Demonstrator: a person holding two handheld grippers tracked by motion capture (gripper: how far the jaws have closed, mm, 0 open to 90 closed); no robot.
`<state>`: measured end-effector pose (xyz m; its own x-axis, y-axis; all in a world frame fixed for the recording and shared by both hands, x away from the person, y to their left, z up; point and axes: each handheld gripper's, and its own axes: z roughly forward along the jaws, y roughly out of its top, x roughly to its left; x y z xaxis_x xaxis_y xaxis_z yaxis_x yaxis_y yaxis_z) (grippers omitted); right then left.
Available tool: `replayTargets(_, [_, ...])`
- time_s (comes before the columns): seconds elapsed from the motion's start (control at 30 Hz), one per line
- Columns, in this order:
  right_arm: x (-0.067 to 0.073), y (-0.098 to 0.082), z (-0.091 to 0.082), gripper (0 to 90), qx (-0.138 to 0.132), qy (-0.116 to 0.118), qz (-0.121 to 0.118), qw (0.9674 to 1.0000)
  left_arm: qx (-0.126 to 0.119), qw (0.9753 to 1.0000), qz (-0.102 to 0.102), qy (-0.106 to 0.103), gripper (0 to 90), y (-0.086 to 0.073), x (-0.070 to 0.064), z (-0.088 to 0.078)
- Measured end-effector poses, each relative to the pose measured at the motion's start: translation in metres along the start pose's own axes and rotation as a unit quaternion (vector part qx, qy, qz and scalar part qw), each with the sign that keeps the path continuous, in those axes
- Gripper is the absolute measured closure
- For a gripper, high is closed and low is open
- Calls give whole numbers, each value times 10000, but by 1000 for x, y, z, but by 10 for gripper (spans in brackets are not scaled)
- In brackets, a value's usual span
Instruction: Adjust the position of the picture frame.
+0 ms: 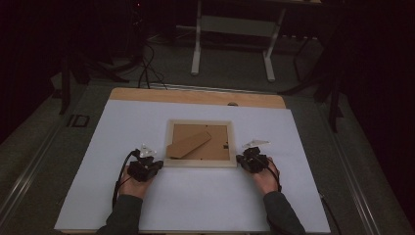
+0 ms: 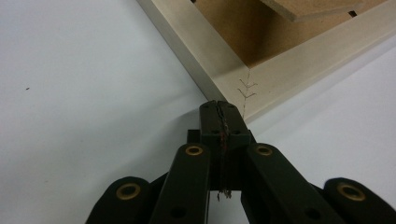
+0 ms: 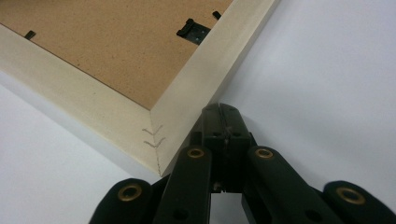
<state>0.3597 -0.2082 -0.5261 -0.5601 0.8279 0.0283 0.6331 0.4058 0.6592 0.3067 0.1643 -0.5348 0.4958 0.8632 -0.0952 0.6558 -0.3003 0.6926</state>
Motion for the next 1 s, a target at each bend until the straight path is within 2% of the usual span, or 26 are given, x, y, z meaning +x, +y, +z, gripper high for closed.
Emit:
replayTargets(0.13, [2, 1, 2, 900, -38, 20, 5, 10000, 36, 9999, 52, 116, 900, 0, 0, -1])
replayTargets(0.27, [4, 1, 3, 900, -80, 44, 23, 10000, 23, 9999, -13, 122, 900, -1, 3, -2])
replayTargets(0.47, [4, -2, 3, 899, -169, 71, 13, 9998, 29, 9998, 70, 166, 900, -1, 2, -2])
replayTargets(0.67, [4, -1, 3, 900, -163, 69, 1, 9998, 31, 9998, 29, 180, 900, 0, 1, -2])
replayTargets(0.83, [4, -1, 4, 899, -180, 14, 0, 9998, 46, 9999, 4, 140, 900, 0, 1, -2])
replayTargets(1.0, [5, -2, 4, 897, -220, -63, -38, 9997, -6, 9998, 93, 158, 900, -1, 2, -1])
